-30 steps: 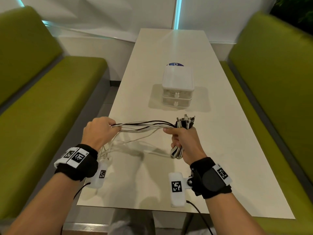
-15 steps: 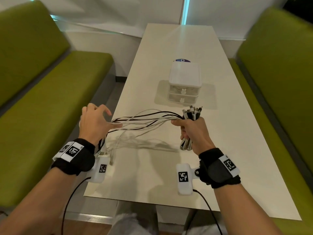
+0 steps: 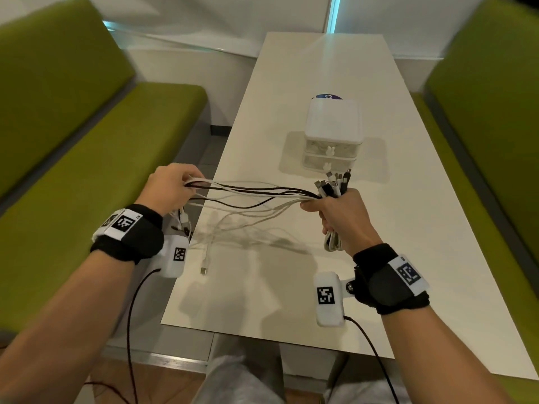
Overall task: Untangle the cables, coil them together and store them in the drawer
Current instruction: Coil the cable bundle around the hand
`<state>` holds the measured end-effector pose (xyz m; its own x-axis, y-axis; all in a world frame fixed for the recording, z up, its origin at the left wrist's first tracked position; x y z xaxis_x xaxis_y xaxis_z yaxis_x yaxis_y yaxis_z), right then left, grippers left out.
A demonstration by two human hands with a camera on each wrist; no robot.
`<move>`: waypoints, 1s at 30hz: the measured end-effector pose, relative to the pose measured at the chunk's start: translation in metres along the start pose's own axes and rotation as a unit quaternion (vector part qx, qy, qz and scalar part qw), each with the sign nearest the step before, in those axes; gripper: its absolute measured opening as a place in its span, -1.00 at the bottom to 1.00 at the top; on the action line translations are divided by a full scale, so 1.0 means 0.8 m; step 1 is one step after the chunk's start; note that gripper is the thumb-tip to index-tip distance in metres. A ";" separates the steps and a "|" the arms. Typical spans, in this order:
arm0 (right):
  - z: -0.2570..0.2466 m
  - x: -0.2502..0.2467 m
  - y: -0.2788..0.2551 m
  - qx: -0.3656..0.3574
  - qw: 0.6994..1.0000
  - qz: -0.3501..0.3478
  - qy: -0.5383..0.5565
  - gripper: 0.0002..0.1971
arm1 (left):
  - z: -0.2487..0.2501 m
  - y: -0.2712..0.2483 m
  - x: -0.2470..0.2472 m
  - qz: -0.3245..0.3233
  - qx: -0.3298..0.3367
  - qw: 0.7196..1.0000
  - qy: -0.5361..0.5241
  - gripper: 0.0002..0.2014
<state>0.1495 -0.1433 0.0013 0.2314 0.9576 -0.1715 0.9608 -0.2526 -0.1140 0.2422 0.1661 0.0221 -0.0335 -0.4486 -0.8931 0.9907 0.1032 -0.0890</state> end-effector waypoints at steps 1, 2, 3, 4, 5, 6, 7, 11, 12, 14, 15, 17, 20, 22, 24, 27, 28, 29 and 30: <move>0.001 -0.001 0.001 0.008 1.000 0.000 0.009 -0.71 | -0.002 0.000 0.000 -0.017 0.004 1.000 -0.016 -0.69; 0.001 -0.003 0.002 0.016 1.000 0.000 0.014 -0.71 | -0.002 -0.002 0.000 -0.040 0.011 0.999 -0.028 -0.68; 0.000 -0.006 0.003 0.021 1.000 0.000 0.014 -0.71 | -0.002 -0.004 -0.001 -0.061 0.017 0.997 -0.038 -0.69; 0.000 -0.008 0.004 0.021 1.000 0.000 0.008 -0.71 | 0.000 -0.008 -0.004 -0.076 0.023 0.996 -0.050 -0.70; 0.000 -0.010 0.005 0.017 1.000 0.003 0.001 -0.71 | 0.003 -0.010 -0.011 -0.075 0.031 0.994 -0.066 -0.72; -0.002 -0.011 0.007 0.009 1.000 0.006 -0.004 -0.73 | 0.008 -0.010 -0.024 -0.044 0.044 0.995 -0.080 -0.74; -0.002 -0.010 0.008 0.004 1.000 0.005 -0.004 -0.74 | 0.012 -0.009 -0.040 0.014 0.058 0.994 -0.090 -0.74; 0.004 -0.003 0.011 0.020 0.999 -0.028 -0.007 -0.74 | 0.007 -0.001 -0.052 0.052 0.020 0.995 -0.085 -0.60; 0.007 -0.001 0.011 0.026 0.999 -0.035 -0.016 -0.73 | -0.001 0.001 -0.037 0.000 -0.002 0.999 -0.050 -0.55; 0.012 0.000 0.009 0.037 0.998 -0.039 -0.032 -0.68 | -0.023 0.002 0.000 -0.111 -0.030 0.993 0.028 -0.55; 0.015 0.000 0.009 0.040 0.998 -0.041 -0.039 -0.66 | -0.032 0.001 0.010 -0.138 -0.044 0.989 0.035 -0.61; 0.020 0.000 0.009 0.042 0.997 -0.041 -0.051 -0.65 | -0.040 0.000 0.020 -0.144 -0.061 0.988 0.008 -0.73; 0.021 -0.001 0.012 0.034 0.997 -0.040 -0.064 -0.68 | -0.057 0.012 0.027 -0.108 -0.075 0.990 0.055 -0.60; 0.018 -0.002 0.012 0.027 0.996 -0.041 -0.075 -0.72 | -0.082 0.022 0.034 -0.076 -0.083 0.974 0.194 -0.45; 0.018 -0.003 0.013 0.033 0.996 -0.036 -0.073 -0.73 | -0.106 0.029 0.041 -0.061 -0.100 0.957 0.267 -0.38; 0.021 -0.002 0.013 0.043 0.997 -0.031 -0.057 -0.70 | -0.117 0.035 0.052 -0.098 -0.109 0.967 0.209 -0.27; 0.021 -0.002 0.013 0.044 0.997 -0.030 -0.053 -0.70 | -0.120 0.039 0.054 -0.114 -0.112 0.969 0.187 -0.19; 0.022 -0.002 0.012 0.045 0.997 -0.031 -0.051 -0.69 | -0.123 0.041 0.054 -0.119 -0.120 0.972 0.164 -0.10; 0.022 -0.002 0.011 0.045 0.997 -0.035 -0.052 -0.70 | -0.132 0.046 0.052 -0.114 -0.140 0.975 0.131 -0.05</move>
<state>0.1549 -0.1494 -0.0164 0.1428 0.9550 -0.2598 0.9554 -0.2015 -0.2158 0.2633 0.2449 -0.0645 -0.3175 -0.2503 -0.9146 0.8801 0.2814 -0.3825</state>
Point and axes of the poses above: each hand's wrist, its own y-axis towards the middle knuckle, its own x-axis out of the palm, z = x × y, the point moved 5 cm from there along y, towards the middle knuckle, and after that the axes turned 12 degrees about -x, right-handed, at the moved point
